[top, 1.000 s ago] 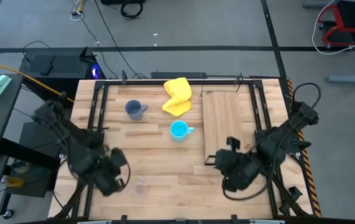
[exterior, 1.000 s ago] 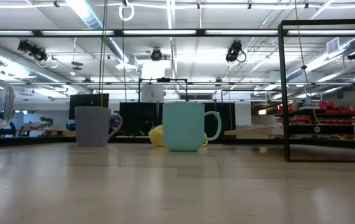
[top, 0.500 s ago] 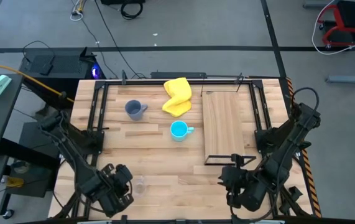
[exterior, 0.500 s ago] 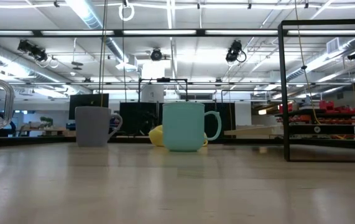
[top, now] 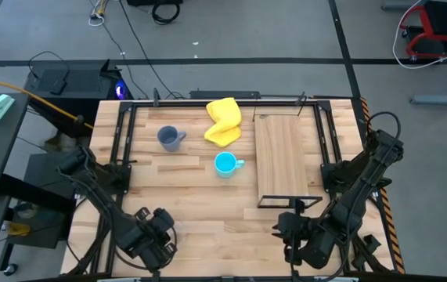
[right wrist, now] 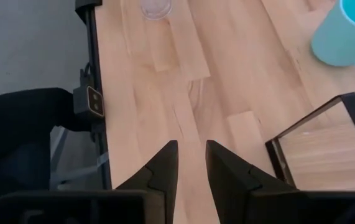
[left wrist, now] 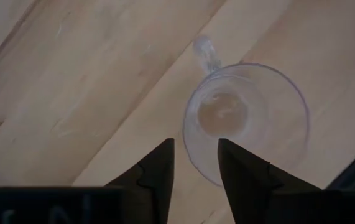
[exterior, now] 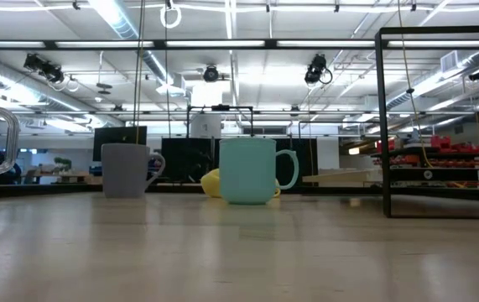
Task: Stack small to large cups/mugs on shelf
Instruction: Put the transparent mug on the shelf
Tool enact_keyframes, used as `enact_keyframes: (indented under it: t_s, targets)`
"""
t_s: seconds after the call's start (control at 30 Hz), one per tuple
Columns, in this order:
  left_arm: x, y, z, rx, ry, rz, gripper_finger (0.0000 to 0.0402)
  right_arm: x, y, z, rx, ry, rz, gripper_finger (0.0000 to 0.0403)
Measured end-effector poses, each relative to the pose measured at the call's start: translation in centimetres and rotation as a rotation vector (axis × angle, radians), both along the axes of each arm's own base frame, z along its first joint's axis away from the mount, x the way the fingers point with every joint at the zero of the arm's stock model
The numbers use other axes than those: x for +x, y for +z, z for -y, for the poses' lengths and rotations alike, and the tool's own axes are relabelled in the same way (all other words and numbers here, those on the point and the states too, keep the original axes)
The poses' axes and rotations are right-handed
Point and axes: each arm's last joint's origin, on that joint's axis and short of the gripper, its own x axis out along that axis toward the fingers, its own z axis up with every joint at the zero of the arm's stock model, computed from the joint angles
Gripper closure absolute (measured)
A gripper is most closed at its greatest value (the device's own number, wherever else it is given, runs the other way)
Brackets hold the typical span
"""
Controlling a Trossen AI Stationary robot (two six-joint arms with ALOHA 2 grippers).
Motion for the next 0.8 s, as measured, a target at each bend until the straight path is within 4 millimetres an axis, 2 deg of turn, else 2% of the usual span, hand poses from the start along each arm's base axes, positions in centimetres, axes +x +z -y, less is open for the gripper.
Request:
enact_keyframes:
  t_s: [0.23,0.5,0.67,0.8]
  targets:
    - [0.6,-0.7,-0.6,0.011,0.026,-0.020,0.0267,0.0,0.0,0.0,-0.014,0.011,0.007,0.0314]
    - [0.4,-3.3,-1.5,-0.034,0.039,-0.091,0.0279,0.0,0.0,0.0,-0.020,0.019,0.006,0.0314]
    - [0.7,-3.3,-1.7,-0.023,-0.009,-0.091,0.0292,0.0,0.0,0.0,-0.024,0.024,0.006,0.0314]
    - [0.8,-3.3,-1.9,-0.018,-0.040,-0.095,0.0324,0.0,0.0,0.0,-0.026,0.022,0.008,0.0314]
